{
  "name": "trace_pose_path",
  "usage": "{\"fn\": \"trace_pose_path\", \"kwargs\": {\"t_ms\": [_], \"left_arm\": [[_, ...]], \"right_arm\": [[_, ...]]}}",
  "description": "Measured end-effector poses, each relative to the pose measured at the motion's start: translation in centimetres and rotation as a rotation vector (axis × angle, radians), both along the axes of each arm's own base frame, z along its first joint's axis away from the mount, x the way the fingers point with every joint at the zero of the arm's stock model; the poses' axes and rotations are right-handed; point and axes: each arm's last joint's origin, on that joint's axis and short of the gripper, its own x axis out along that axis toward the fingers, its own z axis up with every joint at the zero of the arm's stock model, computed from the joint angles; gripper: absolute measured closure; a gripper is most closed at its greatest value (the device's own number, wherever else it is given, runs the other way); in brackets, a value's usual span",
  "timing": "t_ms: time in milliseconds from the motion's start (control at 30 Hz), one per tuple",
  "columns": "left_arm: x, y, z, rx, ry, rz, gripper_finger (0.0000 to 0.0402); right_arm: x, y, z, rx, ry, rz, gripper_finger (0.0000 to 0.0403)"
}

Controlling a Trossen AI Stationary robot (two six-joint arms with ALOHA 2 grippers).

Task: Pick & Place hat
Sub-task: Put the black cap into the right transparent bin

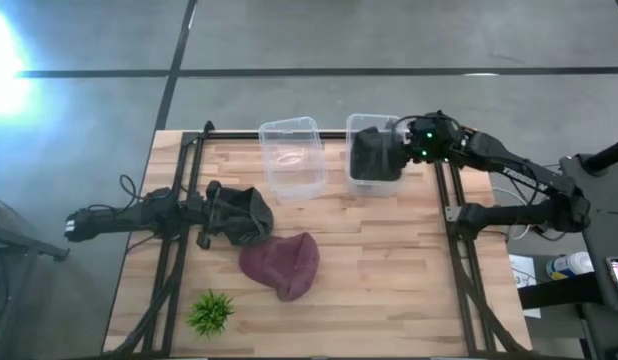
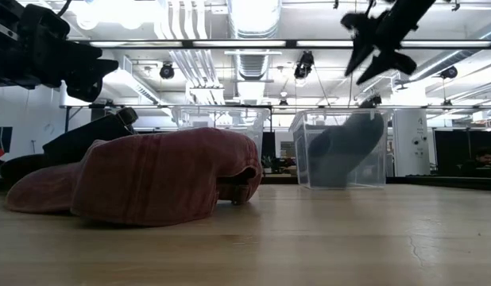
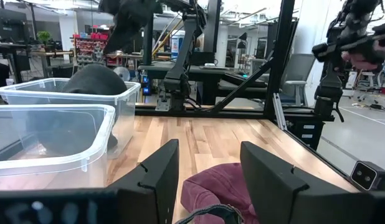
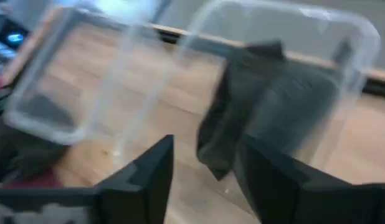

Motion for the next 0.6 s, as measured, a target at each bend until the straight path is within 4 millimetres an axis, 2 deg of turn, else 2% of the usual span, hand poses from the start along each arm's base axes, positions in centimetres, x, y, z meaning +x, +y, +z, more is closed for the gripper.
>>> {"fn": "trace_pose_path", "kwargs": {"t_ms": [133,267,467,533,600], "left_arm": [[0.0,0.0,0.0,0.0,0.0,0.0,0.0237],[0.0,0.0,0.0,0.0,0.0,0.0,0.0237],[0.0,0.1,0.0,-0.025,-0.002,0.026,0.0237],[0.0,0.0,0.3,-0.169,-0.014,0.014,0.0237],[0.0,0.0,0.8,-0.452,-0.045,-0.032,0.0237]], "right_arm": [[-0.3,1.8,2.4,-0.108,-0.04,0.141,0.0185],[0.2,4.0,4.1,-0.17,-0.066,0.3,0.0176],[2.8,7.1,4.1,-0.126,-0.069,0.46,0.0183],[3.8,8.1,3.4,-0.099,-0.045,0.492,0.0184],[4.9,9.2,2.7,-0.064,-0.018,0.525,0.0184]]}}
